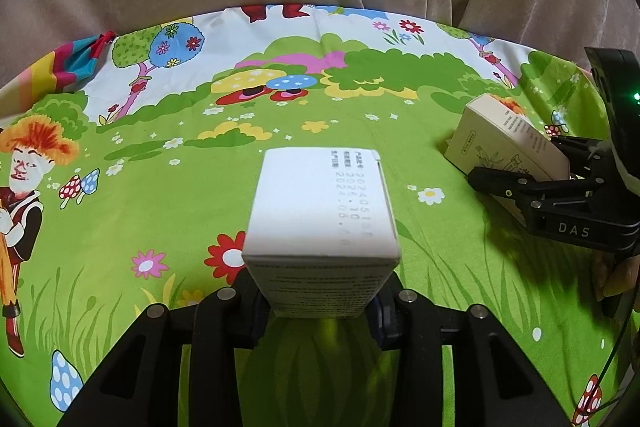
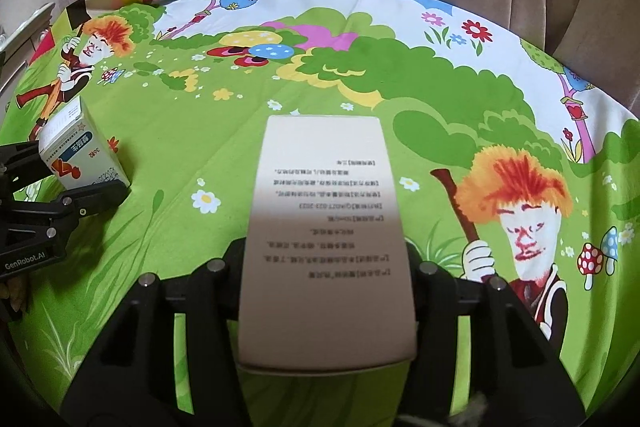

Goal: Organize rigid objects
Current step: 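Grasp the white medicine box with the left tool while the right tool grasps the beige box, then carry both boxes to the storage box and open both tools inside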

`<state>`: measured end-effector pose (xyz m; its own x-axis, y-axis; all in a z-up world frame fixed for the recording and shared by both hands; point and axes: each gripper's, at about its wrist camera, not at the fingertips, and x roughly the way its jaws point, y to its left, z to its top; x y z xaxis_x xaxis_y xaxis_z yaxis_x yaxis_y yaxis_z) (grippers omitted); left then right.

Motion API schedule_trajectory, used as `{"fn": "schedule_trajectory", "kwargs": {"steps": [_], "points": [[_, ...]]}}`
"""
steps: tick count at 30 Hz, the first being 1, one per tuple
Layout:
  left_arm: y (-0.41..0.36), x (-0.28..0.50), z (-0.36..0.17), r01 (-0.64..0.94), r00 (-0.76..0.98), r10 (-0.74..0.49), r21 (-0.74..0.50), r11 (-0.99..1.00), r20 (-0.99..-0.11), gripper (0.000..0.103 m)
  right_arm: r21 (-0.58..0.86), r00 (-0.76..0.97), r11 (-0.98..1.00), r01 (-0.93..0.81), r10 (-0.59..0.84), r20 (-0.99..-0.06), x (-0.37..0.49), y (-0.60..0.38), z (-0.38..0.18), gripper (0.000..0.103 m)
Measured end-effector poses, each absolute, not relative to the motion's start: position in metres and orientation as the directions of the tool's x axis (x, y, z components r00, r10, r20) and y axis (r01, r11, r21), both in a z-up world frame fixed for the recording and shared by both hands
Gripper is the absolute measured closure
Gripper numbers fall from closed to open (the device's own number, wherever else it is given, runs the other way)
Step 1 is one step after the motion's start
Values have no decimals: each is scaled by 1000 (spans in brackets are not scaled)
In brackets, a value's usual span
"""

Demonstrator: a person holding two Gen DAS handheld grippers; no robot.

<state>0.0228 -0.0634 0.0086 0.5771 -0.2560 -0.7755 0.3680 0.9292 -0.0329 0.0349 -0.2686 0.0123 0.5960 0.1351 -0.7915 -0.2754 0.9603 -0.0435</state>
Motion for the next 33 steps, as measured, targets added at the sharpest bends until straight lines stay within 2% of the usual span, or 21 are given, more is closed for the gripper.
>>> {"fn": "schedule_trajectory", "kwargs": {"steps": [5, 8, 11, 14, 18, 20, 22, 26, 33], "points": [[-64, 22, 9, 368, 580, -248, -22, 929, -776, 63, -51, 599, 961, -272, 128, -790, 35, -269, 13, 48], [-59, 19, 12, 330, 601, -231, -26, 944, -765, 63, -117, 649, 971, -210, 49, -759, 30, -269, 19, 48], [-50, -8, 34, 272, 666, -246, -78, 959, -705, 63, -53, 763, 986, -156, 87, -641, -4, -276, 44, 48], [-47, -54, 79, 261, 770, -244, -58, 964, -589, 63, -16, 851, 997, -80, 60, -522, -57, -275, 74, 48], [-41, -118, 149, 247, 898, -245, -42, 968, -365, 63, 31, 958, 999, -7, 16, -287, -138, -270, 131, 48], [-40, -144, 173, 245, 933, -243, -27, 969, -266, 63, 9, 990, 1000, 2, -1, -141, -179, -262, 163, 48], [-39, -169, 192, 235, 956, -233, -9, 972, -178, 63, -20, 999, 1000, 10, -11, -41, -210, -253, 187, 48], [-34, -204, 207, 230, 970, -230, -5, 973, -83, 63, -39, 997, 999, 8, -5, 76, -251, -243, 214, 48], [-24, -238, 211, 225, 972, -224, 5, 974, -67, 63, -72, 992, 997, -30, 39, 121, -275, -228, 228, 48]]}}
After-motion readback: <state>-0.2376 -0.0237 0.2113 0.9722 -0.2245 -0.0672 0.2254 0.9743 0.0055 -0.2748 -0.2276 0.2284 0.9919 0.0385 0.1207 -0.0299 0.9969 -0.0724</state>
